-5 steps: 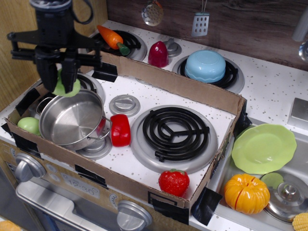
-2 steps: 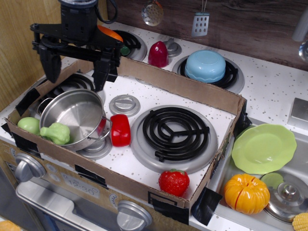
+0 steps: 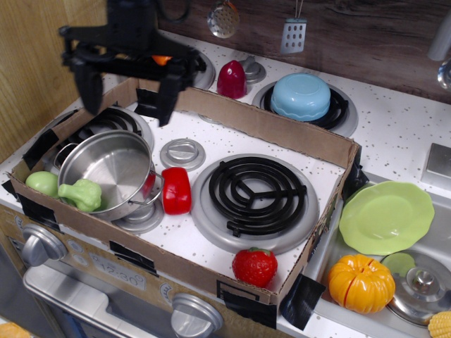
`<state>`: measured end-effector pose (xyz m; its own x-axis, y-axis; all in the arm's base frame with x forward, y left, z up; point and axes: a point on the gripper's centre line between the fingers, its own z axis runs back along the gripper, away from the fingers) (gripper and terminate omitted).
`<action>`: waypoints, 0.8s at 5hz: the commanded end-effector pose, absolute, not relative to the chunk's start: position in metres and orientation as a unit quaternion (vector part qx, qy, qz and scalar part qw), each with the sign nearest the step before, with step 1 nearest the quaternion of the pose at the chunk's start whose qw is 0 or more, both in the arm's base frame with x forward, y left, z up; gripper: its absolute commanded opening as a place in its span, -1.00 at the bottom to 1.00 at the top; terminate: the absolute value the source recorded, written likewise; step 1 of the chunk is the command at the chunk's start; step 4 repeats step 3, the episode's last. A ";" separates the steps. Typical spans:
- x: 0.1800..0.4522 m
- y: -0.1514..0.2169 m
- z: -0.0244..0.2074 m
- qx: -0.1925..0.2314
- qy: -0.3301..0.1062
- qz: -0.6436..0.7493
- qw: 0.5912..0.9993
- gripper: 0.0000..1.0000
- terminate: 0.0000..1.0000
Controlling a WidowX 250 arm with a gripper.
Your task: Put broccoli in pot
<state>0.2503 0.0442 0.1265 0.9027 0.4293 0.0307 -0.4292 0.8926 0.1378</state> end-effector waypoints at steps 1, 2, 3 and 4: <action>0.256 0.041 0.137 0.070 -0.016 0.229 0.971 1.00 -1.00; 0.256 0.041 0.137 0.070 -0.016 0.229 0.971 1.00 -1.00; 0.256 0.041 0.137 0.070 -0.016 0.229 0.971 1.00 1.00; 0.256 0.041 0.137 0.070 -0.016 0.229 0.971 1.00 1.00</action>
